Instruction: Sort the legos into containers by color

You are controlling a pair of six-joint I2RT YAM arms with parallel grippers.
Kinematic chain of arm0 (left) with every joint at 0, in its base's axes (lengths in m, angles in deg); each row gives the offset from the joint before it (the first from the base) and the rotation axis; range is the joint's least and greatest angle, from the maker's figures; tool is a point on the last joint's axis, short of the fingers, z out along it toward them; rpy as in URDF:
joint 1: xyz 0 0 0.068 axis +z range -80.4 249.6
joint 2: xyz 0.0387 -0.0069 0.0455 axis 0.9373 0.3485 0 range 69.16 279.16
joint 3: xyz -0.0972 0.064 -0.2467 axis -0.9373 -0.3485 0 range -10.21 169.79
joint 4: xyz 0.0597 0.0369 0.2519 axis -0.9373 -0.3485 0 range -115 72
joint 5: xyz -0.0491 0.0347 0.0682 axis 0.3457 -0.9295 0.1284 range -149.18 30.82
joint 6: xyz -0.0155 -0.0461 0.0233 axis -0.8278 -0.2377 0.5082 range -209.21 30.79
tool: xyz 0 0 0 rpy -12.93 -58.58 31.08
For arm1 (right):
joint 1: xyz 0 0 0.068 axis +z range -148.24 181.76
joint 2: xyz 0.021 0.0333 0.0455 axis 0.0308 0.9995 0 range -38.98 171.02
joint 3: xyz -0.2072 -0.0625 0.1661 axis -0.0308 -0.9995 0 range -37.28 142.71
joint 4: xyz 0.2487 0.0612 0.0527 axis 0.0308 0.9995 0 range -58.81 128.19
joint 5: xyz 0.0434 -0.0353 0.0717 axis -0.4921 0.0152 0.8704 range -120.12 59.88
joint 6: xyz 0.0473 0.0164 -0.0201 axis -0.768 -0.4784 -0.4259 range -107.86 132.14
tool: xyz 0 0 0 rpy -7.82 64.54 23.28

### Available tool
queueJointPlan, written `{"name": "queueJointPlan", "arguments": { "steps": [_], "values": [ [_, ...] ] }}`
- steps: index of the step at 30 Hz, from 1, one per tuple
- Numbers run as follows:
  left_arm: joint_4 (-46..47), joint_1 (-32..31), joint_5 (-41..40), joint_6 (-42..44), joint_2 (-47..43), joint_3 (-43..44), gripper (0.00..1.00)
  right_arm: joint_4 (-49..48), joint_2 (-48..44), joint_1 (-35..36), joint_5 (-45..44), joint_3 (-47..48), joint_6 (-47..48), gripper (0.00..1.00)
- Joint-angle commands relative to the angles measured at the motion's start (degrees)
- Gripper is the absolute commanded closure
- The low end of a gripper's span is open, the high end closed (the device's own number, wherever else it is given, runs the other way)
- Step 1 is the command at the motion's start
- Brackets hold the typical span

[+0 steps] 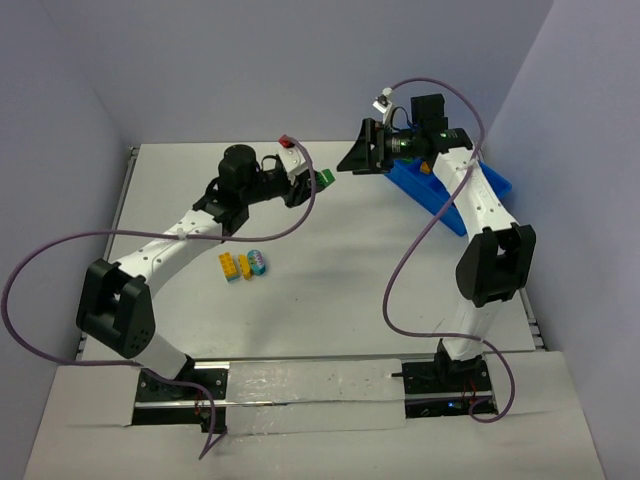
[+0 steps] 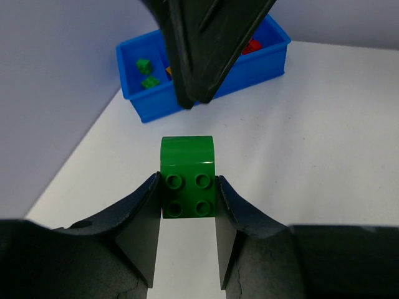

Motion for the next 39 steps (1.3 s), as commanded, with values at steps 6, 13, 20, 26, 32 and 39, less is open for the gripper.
{"name": "queueJointPlan", "arguments": {
  "steps": [6, 13, 20, 26, 32, 39],
  "values": [
    [4.8, -2.1, -1.4, 6.8, -2.9, -0.3, 1.0, 1.0, 0.8, 3.2, 8.6, 1.5, 3.2, 0.11],
    [4.8, -2.8, -0.8, 7.2, -2.8, 0.2, 1.0, 3.8, 1.0, 5.0, 8.8, 3.0, 7.1, 0.15],
    [4.6, -3.3, -0.8, 8.2, -2.9, 0.1, 1.0, 2.3, 1.4, 6.4, 7.8, 3.2, 5.8, 0.25],
    [4.5, -3.9, -1.2, 8.8, -3.4, -0.2, 1.0, -0.7, 2.0, 6.8, 6.9, 3.0, 2.4, 0.45],
    [4.6, -4.1, -1.5, 9.2, -3.6, -0.6, 1.0, -2.8, 2.9, 6.8, 7.9, 3.3, -0.5, 0.5],
    [4.7, -4.3, -2.0, 9.4, -3.6, -0.5, 1.0, -3.9, 3.3, 6.7, 8.9, 3.1, -1.4, 0.63]
  ]
}}
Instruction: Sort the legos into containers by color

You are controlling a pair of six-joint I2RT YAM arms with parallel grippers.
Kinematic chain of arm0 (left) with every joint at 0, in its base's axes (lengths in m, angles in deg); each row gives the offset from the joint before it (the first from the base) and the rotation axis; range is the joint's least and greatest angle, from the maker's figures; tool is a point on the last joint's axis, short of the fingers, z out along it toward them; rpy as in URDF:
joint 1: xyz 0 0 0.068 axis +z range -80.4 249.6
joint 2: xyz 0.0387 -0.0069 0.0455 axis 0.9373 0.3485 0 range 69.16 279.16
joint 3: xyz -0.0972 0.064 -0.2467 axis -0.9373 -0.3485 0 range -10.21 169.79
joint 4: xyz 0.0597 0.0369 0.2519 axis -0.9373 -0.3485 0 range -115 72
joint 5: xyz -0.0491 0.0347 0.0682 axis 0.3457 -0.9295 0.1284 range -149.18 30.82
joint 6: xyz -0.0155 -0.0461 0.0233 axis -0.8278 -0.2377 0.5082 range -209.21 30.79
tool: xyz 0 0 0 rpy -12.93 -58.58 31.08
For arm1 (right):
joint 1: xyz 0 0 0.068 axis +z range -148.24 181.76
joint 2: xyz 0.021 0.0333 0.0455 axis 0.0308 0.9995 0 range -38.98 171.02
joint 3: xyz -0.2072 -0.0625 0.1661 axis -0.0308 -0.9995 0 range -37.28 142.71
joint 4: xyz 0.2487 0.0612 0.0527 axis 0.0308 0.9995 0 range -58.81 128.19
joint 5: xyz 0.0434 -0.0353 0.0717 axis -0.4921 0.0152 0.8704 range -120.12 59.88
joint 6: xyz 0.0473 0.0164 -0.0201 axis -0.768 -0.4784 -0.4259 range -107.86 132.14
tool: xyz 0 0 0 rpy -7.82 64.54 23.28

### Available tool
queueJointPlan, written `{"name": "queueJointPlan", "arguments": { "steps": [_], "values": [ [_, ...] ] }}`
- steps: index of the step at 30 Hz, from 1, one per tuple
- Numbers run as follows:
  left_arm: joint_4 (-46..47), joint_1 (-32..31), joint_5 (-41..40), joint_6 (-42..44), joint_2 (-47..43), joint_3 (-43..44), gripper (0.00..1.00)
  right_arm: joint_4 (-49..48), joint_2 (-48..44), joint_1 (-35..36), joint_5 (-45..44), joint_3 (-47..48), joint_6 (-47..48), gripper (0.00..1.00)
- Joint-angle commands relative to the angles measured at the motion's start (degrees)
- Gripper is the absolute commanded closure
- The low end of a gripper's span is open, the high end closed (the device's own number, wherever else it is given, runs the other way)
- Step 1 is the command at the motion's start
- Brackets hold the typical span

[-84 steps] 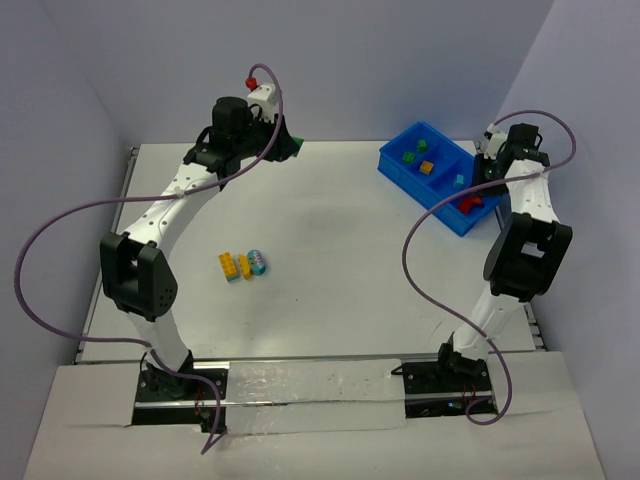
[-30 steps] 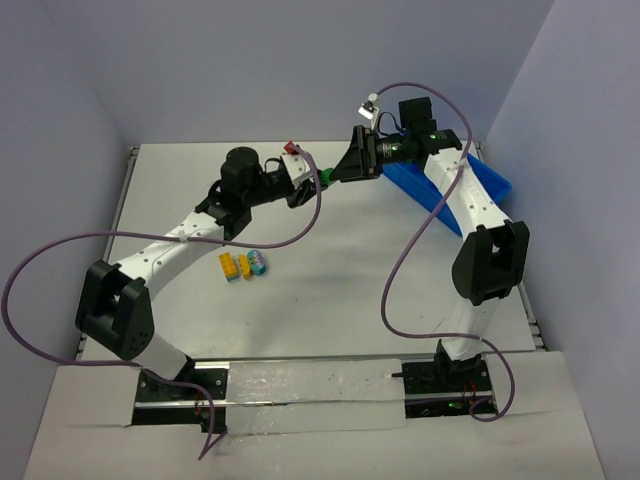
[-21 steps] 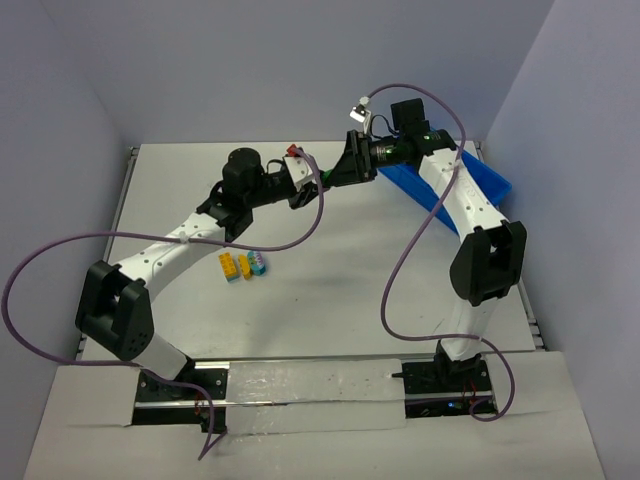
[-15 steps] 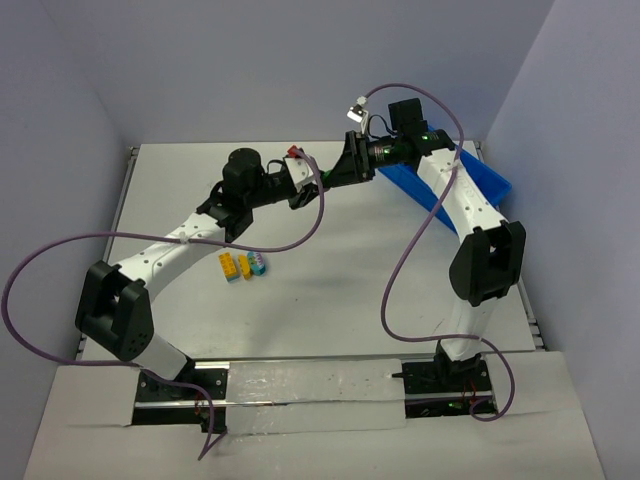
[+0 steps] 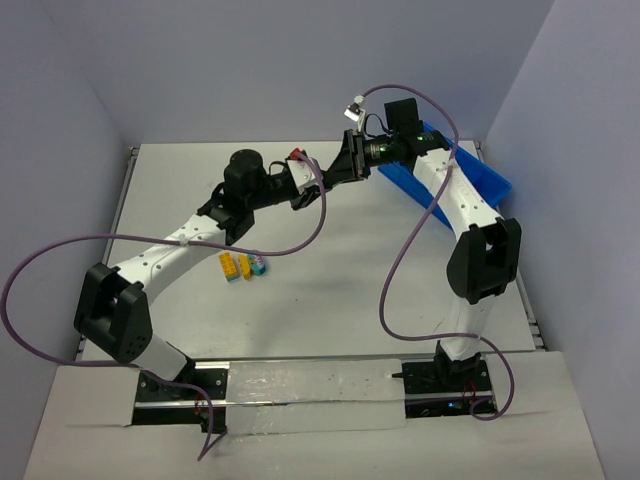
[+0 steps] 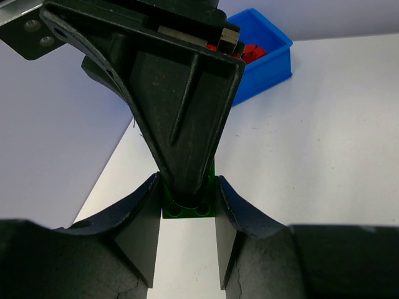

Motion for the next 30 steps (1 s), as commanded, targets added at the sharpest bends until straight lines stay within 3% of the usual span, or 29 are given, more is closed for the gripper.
{"name": "queueJointPlan", "arguments": {
  "steps": [1, 2, 3, 4, 7, 10, 15, 18, 24, 30],
  "values": [
    [3.0, -0.4, -0.3, 0.9, -2.0, 0.2, 0.99, -2.4, 0.5, 0.3, 0.8, 2.4, -0.4, 0.68],
    [3.1, -0.4, -1.0, 0.5, -1.9, 0.3, 0.97, -2.1, 0.4, 0.2, 0.5, 2.3, 0.1, 0.74],
    [3.0, -0.4, -2.0, -0.2, -1.6, 0.6, 0.85, -1.6, 0.4, 0.1, 0.0, 2.3, 0.7, 0.79],
    [2.5, -0.4, -3.4, -0.9, -1.3, 1.2, 0.63, -1.1, 0.3, 0.0, -0.5, 2.3, 1.2, 0.86],
    [0.8, -0.1, -7.3, -3.3, -0.8, 2.3, 0.22, -0.8, 0.3, -1.5, -2.7, 2.4, 2.0, 0.98],
    [0.1, 1.1, -10.1, -6.7, -1.1, 2.8, 0.01, -0.5, 1.2, -4.4, -5.7, 3.5, 2.8, 1.0],
    [-6.0, 6.2, -15.5, -14.6, -1.1, 6.4, 0.01, -1.2, 5.4, -11.8, -21.4, 11.3, 5.7, 1.0],
    [-9.7, 7.6, -19.0, -15.4, -0.7, 8.3, 0.01, -6.1, 6.9, -14.0, -32.0, 12.2, 7.3, 1.0],
    [-14.7, 11.0, -18.1, -19.0, -0.4, 8.9, 0.01, -17.8, 12.7, -15.1, -51.4, 14.8, 11.2, 1.0],
    [-18.3, 14.3, -20.5, -21.4, -0.2, 8.0, 0.01, -22.9, 19.7, -17.2, -56.5, 17.4, 10.8, 1.0]
  ]
}}
